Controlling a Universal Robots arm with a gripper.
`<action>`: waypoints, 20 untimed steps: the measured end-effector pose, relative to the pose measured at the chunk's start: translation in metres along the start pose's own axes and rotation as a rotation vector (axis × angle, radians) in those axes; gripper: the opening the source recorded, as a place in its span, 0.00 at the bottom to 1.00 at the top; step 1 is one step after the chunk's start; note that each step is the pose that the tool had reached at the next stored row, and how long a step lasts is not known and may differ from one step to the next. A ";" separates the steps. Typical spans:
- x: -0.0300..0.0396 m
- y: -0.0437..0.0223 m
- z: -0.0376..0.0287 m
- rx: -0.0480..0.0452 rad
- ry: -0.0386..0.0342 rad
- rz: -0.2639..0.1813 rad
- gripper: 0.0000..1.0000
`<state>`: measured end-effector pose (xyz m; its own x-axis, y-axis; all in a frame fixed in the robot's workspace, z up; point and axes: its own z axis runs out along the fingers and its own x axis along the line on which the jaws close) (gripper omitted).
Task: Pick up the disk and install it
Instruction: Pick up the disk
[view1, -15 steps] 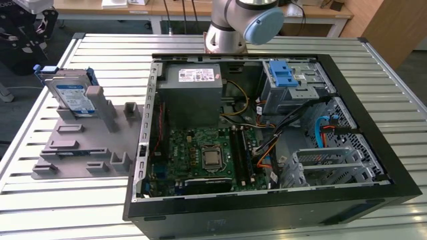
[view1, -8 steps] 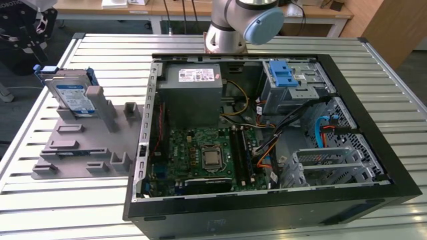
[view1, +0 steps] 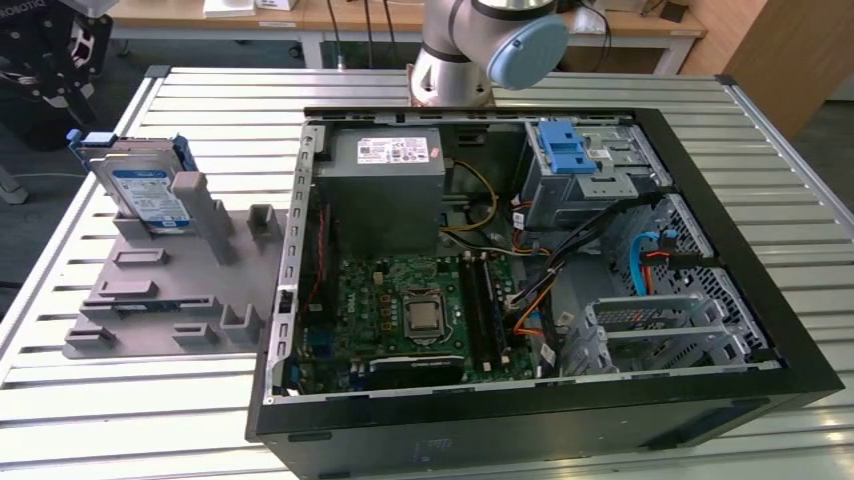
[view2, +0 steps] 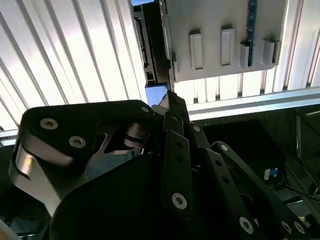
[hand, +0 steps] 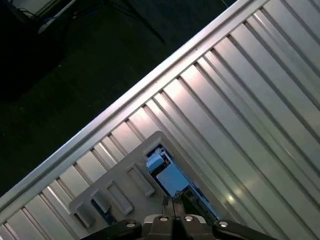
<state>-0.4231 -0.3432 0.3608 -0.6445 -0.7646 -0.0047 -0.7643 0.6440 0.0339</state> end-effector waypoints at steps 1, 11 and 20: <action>0.0000 0.0000 0.0000 0.0002 0.0004 -0.017 0.11; 0.0000 0.0000 0.0008 -0.0004 0.0062 -0.193 0.11; 0.0000 -0.0001 0.0020 -0.0013 0.0118 -0.358 0.11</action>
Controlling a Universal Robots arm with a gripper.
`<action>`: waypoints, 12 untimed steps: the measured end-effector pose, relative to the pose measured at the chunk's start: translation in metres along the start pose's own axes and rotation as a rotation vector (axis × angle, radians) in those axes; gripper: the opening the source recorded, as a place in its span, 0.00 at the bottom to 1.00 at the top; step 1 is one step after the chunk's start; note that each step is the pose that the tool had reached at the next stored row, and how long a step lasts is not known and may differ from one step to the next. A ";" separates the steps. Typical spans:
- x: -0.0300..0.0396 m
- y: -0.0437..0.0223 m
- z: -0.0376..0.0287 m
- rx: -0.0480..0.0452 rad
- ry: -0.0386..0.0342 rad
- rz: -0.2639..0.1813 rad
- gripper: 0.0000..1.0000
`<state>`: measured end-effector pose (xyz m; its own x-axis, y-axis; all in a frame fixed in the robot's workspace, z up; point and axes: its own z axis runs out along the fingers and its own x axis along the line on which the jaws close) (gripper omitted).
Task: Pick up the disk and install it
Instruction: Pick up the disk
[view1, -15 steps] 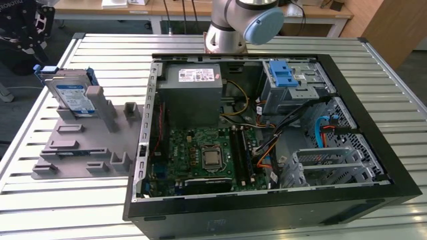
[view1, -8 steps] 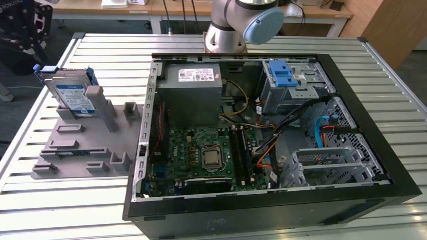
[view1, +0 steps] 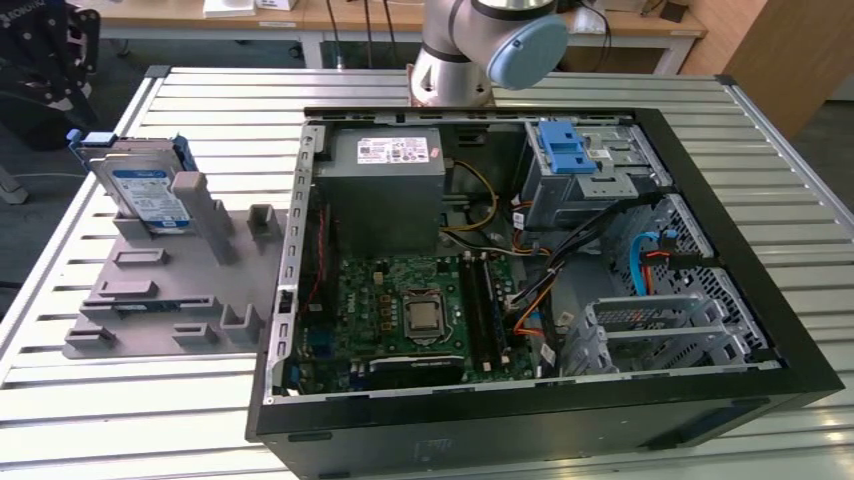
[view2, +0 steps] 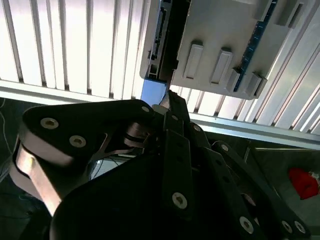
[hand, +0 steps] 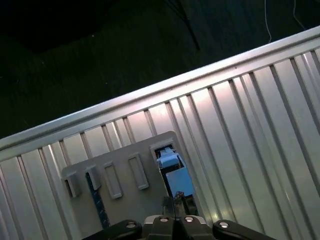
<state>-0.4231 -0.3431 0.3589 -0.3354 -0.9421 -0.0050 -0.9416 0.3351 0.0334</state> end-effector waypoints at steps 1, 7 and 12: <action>0.0000 0.0000 0.0001 -0.0001 0.0006 -0.018 0.11; 0.0000 0.0000 0.0012 -0.0006 0.0041 -0.126 0.11; 0.0001 0.0001 0.0015 -0.0001 0.0057 -0.180 0.11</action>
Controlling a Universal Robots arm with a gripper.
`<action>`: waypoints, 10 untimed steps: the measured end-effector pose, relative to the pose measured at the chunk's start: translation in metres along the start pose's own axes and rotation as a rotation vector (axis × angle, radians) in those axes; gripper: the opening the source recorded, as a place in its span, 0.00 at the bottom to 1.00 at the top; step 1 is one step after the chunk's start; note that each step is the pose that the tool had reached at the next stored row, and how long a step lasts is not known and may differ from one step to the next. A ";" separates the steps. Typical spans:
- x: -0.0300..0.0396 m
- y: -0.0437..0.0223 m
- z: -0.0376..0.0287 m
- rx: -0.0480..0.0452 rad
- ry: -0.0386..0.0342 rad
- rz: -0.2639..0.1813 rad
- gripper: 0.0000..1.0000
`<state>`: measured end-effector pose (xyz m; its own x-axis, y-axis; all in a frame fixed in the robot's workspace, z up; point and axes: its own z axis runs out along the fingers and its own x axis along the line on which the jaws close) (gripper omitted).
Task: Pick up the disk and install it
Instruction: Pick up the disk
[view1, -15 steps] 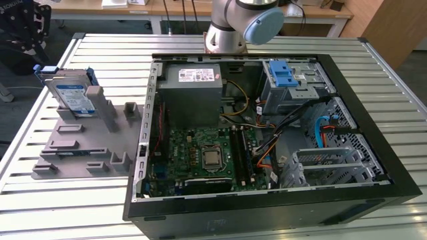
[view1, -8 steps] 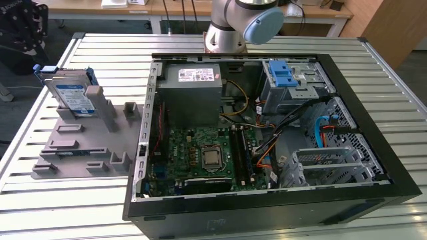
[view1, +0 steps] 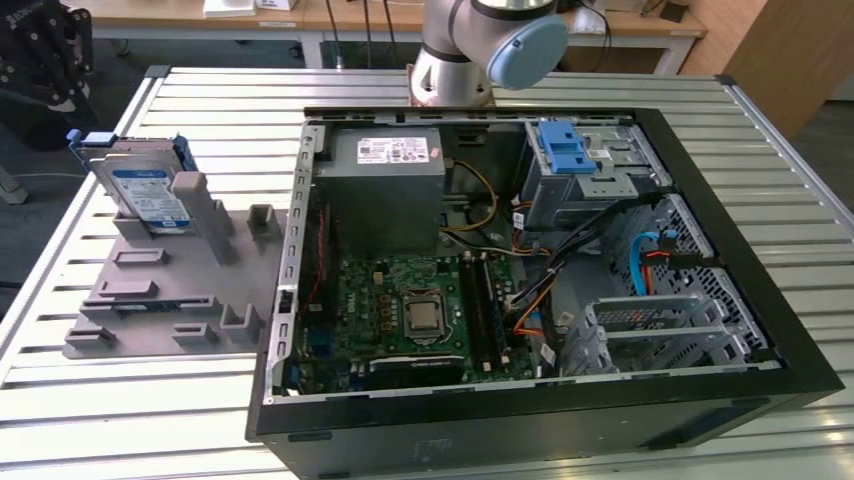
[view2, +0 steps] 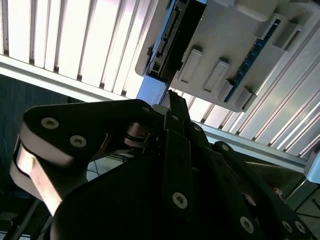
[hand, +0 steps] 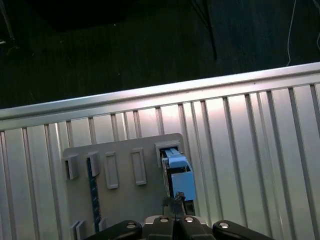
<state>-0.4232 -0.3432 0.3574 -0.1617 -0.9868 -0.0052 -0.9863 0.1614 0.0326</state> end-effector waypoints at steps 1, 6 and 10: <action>0.0000 0.0000 0.0000 0.0000 0.0000 0.000 0.11; 0.0000 0.0000 0.0000 0.0000 0.0000 0.000 0.23; 0.0002 0.0013 0.0009 0.0115 -0.0018 0.000 0.41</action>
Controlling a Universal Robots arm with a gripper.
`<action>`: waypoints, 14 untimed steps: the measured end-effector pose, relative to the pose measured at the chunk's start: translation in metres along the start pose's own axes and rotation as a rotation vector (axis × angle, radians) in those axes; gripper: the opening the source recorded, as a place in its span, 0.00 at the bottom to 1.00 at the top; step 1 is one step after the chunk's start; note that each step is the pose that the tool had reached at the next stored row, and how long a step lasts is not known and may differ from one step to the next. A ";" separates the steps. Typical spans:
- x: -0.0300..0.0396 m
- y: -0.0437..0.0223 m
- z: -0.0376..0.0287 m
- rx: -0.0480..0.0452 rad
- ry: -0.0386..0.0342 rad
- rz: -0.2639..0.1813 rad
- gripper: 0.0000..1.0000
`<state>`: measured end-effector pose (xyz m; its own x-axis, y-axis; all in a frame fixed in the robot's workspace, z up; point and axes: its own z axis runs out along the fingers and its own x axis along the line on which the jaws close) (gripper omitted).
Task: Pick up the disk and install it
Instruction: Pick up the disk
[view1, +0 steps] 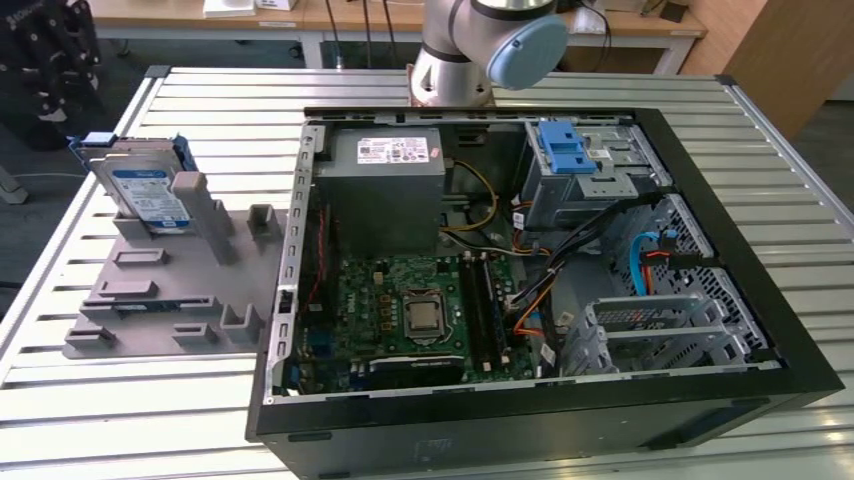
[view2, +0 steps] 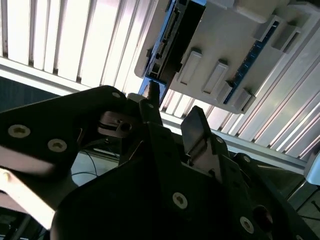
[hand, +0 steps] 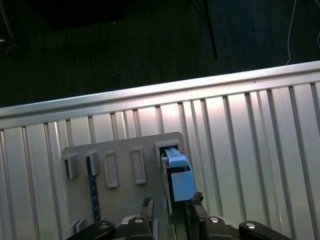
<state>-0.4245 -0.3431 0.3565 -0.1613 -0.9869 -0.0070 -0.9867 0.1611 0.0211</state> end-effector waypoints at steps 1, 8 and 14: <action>0.0001 0.0001 0.0006 0.0023 -0.0005 -0.001 0.41; -0.0015 0.0010 0.0097 0.0023 -0.0003 -0.007 0.59; -0.0016 0.0051 0.0173 0.0041 -0.0041 -0.015 0.59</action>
<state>-0.4296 -0.3406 0.3394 -0.1468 -0.9891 -0.0114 -0.9890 0.1466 0.0169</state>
